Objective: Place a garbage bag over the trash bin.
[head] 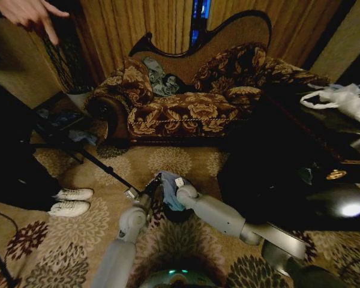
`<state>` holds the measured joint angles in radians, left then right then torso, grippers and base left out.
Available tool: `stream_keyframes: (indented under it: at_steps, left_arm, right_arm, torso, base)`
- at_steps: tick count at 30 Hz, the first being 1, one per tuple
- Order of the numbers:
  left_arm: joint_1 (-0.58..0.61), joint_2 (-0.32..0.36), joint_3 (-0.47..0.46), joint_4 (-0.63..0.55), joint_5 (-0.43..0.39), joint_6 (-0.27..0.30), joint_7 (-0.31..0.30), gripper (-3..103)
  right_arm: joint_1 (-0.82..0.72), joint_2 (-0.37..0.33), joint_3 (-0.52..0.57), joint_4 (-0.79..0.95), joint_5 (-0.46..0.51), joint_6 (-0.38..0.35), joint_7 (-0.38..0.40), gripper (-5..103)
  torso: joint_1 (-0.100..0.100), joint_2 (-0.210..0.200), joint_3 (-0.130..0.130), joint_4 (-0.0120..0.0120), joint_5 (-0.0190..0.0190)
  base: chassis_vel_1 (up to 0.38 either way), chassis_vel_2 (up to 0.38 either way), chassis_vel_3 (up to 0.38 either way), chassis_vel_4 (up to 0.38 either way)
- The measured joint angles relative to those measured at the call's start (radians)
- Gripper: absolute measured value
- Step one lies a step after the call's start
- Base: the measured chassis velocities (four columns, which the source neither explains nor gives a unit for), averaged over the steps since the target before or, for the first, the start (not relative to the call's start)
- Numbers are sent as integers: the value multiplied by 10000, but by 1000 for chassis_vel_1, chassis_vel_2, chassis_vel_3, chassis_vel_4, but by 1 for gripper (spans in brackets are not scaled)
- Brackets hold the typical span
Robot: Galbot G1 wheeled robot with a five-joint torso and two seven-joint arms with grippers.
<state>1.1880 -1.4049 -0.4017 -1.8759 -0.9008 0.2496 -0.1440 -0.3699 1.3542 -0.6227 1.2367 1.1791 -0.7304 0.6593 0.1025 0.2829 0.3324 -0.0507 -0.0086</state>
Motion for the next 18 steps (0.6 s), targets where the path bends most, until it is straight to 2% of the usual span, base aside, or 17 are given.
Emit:
stream_keyframes:
  at_steps: [9, 18]
  left_arm:
    - [-274, 94, -424, 1354, 143, -131, 581, 0]
    - [-314, 132, -681, 2189, 531, -30, 775, 0]
  right_arm:
    - [-319, 98, 542, -166, -331, 7, -126, 0]
    - [-492, -141, 864, 245, 186, 38, 194, 0]
  torso:
    - [1, 0, 0, -1, -1]
    - [1, 0, 0, -2, 0]
  base:
    - [0, 0, 0, 0]
    - [0, 0, 0, 0]
